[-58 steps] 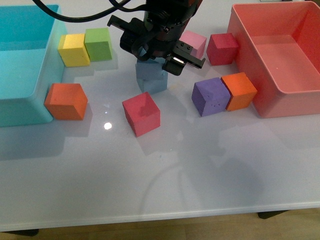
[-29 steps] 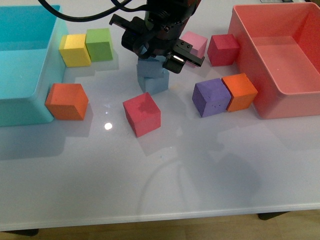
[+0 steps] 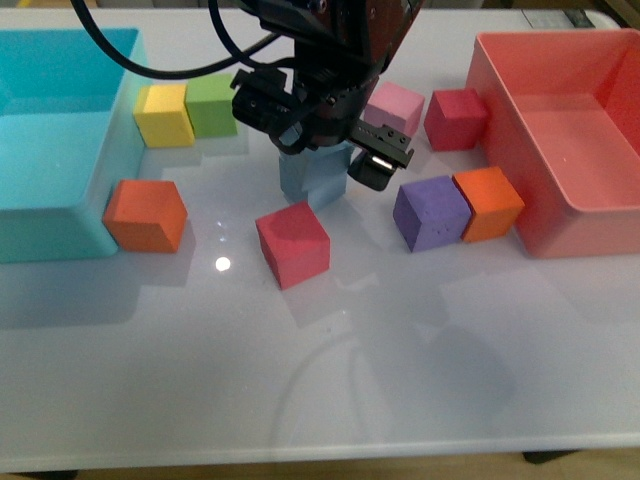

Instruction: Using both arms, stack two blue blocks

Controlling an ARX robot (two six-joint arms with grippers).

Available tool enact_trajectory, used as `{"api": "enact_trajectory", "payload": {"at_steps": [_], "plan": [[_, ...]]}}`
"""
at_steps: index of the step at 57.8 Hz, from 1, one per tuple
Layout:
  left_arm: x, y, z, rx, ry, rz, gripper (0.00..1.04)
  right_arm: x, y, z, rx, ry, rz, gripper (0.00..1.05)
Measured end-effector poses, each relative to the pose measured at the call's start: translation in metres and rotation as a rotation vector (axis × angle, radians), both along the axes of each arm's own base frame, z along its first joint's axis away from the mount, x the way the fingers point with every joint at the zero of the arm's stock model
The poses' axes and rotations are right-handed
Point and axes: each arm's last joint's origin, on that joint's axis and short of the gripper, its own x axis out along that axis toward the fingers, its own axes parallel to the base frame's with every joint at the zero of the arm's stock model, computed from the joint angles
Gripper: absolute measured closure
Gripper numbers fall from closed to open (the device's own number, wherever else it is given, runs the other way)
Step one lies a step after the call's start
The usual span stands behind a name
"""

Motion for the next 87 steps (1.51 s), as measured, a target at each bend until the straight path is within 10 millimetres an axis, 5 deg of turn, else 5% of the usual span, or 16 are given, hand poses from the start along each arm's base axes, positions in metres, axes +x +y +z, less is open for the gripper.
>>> {"api": "enact_trajectory", "payload": {"at_steps": [23, 38, 43, 47, 54, 61, 70, 87], "plan": [[-0.024, 0.031, 0.075, -0.216, -0.054, 0.021, 0.09, 0.0, 0.0, 0.0, 0.0, 0.0, 0.0, 0.09], [-0.022, 0.123, 0.122, -0.411, -0.18, 0.204, 0.09, 0.0, 0.0, 0.0, 0.0, 0.0, 0.0, 0.09], [-0.027, 0.163, 0.136, -0.396, -0.532, 0.289, 0.22, 0.0, 0.0, 0.0, 0.0, 0.0, 0.0, 0.09], [-0.049, 0.198, 0.145, -0.435, -0.739, 0.297, 0.32, 0.0, 0.0, 0.0, 0.0, 0.0, 0.0, 0.09], [-0.114, 0.252, 0.164, -0.469, -0.959, 0.301, 0.54, 0.0, 0.0, 0.0, 0.0, 0.0, 0.0, 0.09], [-0.16, 0.266, 0.156, -0.468, -0.982, 0.281, 0.77, 0.0, 0.0, 0.0, 0.0, 0.0, 0.001, 0.09], [-0.188, 0.274, 0.13, -0.448, -0.912, 0.282, 1.03, 0.0, 0.0, 0.0, 0.0, 0.0, 0.001, 0.09], [-0.235, 0.292, 0.118, -0.453, -0.932, 0.269, 1.03, 0.0, 0.0, 0.0, 0.0, 0.0, 0.001, 0.09]]}}
